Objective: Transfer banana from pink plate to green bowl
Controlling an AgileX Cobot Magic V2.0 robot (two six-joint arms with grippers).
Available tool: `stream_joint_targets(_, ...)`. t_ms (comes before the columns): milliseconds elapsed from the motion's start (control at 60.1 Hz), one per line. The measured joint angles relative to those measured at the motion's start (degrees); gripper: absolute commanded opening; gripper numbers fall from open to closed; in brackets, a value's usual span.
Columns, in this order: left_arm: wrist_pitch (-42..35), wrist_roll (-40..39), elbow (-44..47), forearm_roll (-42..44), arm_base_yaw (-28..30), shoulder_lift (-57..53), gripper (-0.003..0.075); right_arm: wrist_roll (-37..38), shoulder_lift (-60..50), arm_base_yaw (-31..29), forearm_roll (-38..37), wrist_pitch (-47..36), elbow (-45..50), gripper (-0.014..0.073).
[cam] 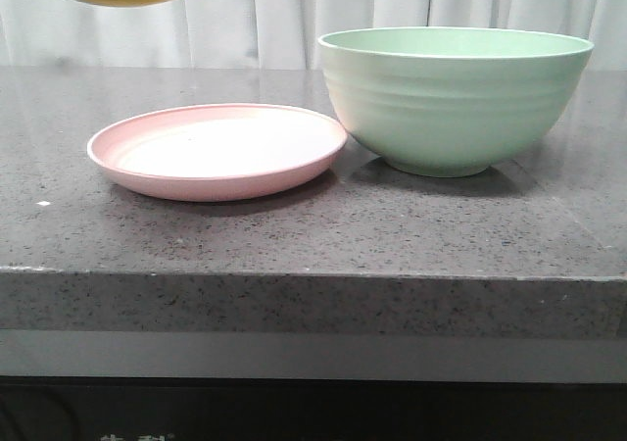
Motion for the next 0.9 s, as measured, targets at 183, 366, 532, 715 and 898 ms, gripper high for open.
stream_joint_targets(183, 1.81, 0.03, 1.08, -0.66, -5.21, -2.61, 0.0082, -14.45, 8.87, 5.41, 16.62, 3.04, -6.49, 0.0561)
stream_joint_targets(366, 1.81, 0.03, 1.08, -1.90, -9.12, -3.43, 0.0082, -25.84, 16.77, 7.20, 30.05, 6.07, -10.55, 0.0561)
stream_joint_targets(532, 0.97, 0.13, 1.08, -2.37, -9.68, -3.43, 0.0082, -33.70, 21.64, 7.53, 39.94, 10.34, -12.68, 0.0561)
stream_joint_targets(715, -0.50, 0.13, 1.08, -2.37, -9.68, -3.43, 0.0082, -35.58, 25.57, 7.53, 43.12, 13.30, -13.17, 0.0525)
stream_joint_targets(898, -1.89, 0.13, 1.08, -2.37, -9.68, -3.43, 0.0083, -35.77, 26.38, 7.53, 43.90, 13.98, -13.17, 0.0278)
